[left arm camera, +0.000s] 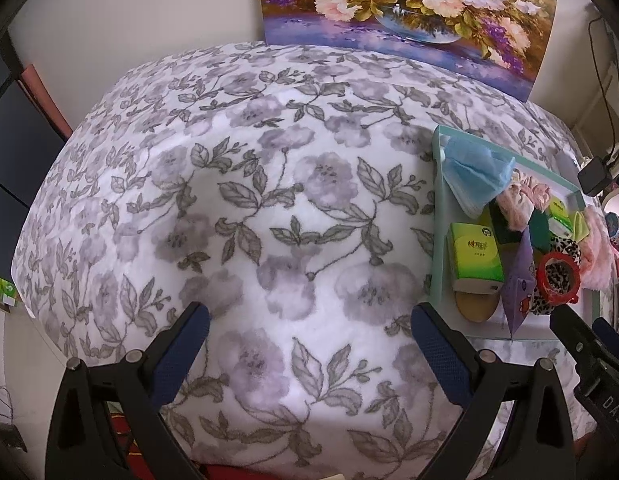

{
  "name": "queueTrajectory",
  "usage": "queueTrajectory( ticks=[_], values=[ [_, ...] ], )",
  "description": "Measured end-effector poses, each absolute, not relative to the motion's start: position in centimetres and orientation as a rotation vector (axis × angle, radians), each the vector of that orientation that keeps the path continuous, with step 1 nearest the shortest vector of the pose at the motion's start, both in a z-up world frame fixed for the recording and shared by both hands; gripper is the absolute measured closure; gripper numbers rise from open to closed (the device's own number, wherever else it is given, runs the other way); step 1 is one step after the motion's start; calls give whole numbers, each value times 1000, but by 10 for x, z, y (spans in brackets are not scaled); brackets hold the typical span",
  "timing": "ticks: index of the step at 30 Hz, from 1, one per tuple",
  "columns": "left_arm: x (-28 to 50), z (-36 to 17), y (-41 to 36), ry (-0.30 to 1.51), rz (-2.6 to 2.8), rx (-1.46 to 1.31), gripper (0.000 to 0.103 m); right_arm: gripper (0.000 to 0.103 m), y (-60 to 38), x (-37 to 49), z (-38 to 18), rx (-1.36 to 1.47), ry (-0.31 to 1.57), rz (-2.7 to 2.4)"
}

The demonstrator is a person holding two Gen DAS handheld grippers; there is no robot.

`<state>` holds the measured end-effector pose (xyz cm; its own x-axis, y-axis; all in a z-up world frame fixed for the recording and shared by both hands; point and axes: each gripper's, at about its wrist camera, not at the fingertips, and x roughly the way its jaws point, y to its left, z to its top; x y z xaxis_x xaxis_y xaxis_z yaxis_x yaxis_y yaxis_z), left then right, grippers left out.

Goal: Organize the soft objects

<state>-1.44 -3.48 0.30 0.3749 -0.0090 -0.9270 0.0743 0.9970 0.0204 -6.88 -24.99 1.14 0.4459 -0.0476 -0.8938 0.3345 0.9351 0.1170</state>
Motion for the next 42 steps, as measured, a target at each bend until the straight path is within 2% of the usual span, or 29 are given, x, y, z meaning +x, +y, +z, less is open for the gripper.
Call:
queueTrajectory(
  ticks=[42],
  values=[
    [-15,2,-35,1191,-88,91,2,0,-250,-68,5,308,1107,-233]
  ],
)
